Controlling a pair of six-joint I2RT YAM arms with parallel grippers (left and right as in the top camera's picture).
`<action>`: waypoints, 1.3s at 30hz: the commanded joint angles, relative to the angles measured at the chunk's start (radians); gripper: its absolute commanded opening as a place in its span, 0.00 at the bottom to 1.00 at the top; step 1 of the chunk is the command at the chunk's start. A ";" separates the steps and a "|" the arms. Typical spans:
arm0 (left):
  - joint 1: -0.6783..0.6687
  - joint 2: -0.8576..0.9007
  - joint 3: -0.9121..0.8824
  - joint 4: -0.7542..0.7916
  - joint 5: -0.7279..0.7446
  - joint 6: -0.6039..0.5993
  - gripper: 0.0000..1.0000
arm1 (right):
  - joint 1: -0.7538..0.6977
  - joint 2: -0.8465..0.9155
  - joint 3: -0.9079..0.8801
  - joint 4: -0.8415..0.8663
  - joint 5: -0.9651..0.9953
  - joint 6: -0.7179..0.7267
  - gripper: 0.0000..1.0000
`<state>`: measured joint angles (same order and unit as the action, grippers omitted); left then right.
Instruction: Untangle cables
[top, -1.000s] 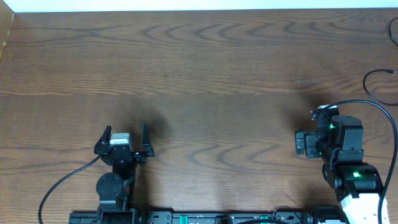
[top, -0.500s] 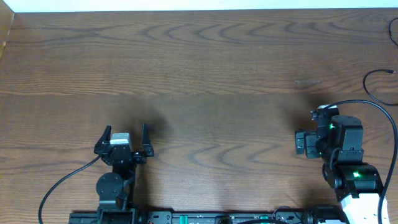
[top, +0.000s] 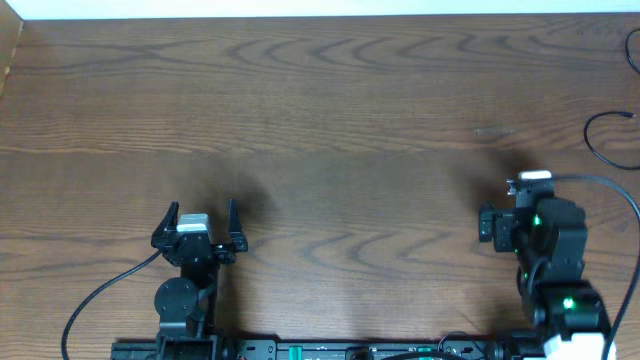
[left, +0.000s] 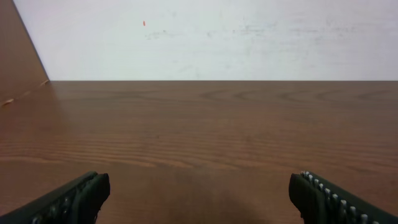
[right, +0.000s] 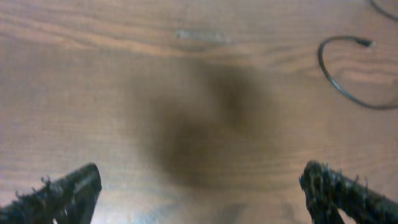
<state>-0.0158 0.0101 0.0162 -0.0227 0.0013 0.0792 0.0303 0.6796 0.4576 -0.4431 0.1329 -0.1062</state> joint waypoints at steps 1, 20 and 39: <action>0.004 -0.006 -0.012 -0.050 -0.013 0.006 0.98 | -0.002 -0.139 -0.146 0.110 -0.008 0.005 0.99; 0.004 -0.006 -0.012 -0.050 -0.013 0.006 0.98 | -0.002 -0.623 -0.404 0.271 -0.013 0.121 0.99; 0.004 -0.006 -0.012 -0.050 -0.013 0.006 0.98 | 0.004 -0.674 -0.452 0.473 -0.018 0.164 0.99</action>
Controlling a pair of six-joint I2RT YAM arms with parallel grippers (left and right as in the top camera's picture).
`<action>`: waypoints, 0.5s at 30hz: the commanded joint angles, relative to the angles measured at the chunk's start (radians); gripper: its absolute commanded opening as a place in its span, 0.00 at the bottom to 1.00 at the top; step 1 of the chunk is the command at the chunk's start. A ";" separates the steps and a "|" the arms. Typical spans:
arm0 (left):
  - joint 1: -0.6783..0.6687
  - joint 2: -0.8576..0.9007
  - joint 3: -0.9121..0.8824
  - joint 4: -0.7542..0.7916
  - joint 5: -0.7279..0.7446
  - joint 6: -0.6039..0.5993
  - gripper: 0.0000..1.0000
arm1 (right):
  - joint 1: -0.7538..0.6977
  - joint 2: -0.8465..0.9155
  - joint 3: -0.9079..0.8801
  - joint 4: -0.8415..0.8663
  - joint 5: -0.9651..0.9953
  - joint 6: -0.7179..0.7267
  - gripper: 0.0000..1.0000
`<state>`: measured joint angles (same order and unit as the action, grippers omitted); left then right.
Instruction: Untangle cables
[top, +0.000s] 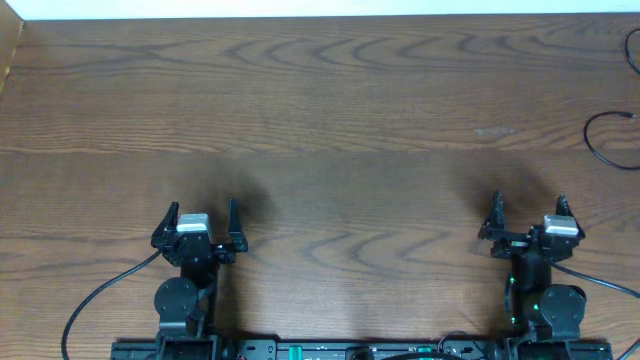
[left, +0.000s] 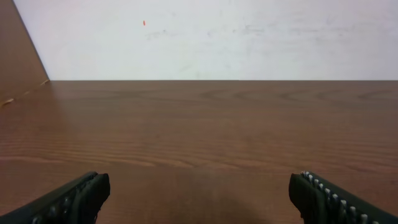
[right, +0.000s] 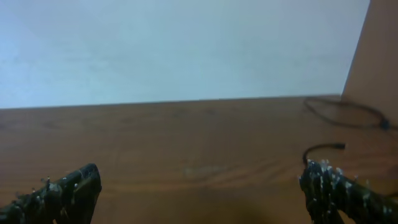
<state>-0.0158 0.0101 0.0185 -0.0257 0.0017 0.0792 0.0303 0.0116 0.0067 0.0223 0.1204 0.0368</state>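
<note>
A thin black cable (top: 589, 138) lies in a loose curve on the wooden table near the right edge; the right wrist view shows its end (right: 323, 147) ahead and to the right. A second black cable (top: 631, 45) curves at the far right corner, mostly cut off by the frame. My right gripper (top: 528, 205) rests low near the front edge, open and empty, well short of both cables. My left gripper (top: 201, 212) sits at the front left, open and empty, its fingers (left: 74, 198) wide apart over bare wood.
The brown wooden table (top: 320, 120) runs back to a white wall. A raised wooden side panel (right: 379, 56) stands at the right edge and another at the left. The arm bases and their black leads occupy the front edge.
My right arm has drawn back toward the front edge and lowered; its camera, which looked down at the table, now looks level toward the wall. It stays open. The left arm has not moved.
</note>
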 joint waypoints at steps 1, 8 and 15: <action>0.004 -0.006 -0.014 -0.047 -0.014 0.006 0.98 | 0.004 -0.006 -0.002 0.006 -0.006 0.022 0.99; 0.004 -0.006 -0.014 -0.047 -0.014 0.006 0.98 | 0.004 -0.006 -0.002 -0.061 0.001 0.022 0.99; 0.004 -0.006 -0.014 -0.047 -0.013 0.006 0.98 | 0.004 -0.006 -0.002 -0.087 0.001 0.018 0.99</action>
